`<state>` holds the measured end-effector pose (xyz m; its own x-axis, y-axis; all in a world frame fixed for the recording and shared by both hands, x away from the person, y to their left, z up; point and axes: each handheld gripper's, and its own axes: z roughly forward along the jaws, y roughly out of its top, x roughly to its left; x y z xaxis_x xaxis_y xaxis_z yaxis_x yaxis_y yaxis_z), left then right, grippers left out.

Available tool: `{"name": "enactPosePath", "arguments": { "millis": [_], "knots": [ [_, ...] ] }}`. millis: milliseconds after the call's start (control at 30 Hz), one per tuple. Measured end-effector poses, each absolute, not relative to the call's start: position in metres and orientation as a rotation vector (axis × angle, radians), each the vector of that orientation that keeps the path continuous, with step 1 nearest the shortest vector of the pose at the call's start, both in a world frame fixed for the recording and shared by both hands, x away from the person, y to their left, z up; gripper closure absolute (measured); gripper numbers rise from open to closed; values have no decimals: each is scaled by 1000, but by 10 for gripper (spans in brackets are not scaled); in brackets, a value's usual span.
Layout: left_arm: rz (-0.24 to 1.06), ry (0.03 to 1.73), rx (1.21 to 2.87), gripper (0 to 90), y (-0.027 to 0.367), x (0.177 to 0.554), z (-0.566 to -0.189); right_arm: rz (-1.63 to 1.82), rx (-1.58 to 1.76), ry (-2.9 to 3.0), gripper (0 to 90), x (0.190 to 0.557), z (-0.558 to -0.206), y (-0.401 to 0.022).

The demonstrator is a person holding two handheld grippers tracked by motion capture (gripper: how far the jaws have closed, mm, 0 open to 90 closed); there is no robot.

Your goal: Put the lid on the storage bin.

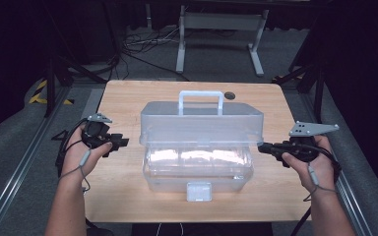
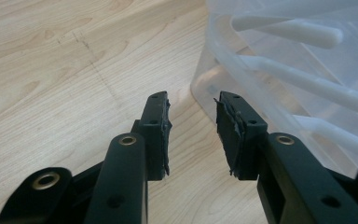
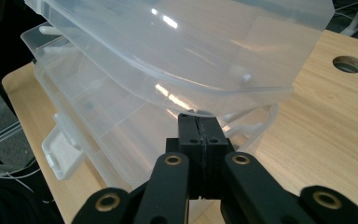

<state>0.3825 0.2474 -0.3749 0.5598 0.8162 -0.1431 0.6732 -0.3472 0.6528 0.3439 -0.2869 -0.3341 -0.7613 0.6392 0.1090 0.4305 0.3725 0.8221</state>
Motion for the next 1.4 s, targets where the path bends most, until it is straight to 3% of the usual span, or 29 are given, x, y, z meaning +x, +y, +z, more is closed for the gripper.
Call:
{"name": "enactPosePath", "arguments": {
  "millis": [1400],
  "knots": [
    [200, 1198, 2181, 622, 247, 387, -392, 993, 869, 2678, 899, 335, -340, -272]
  ]
}}
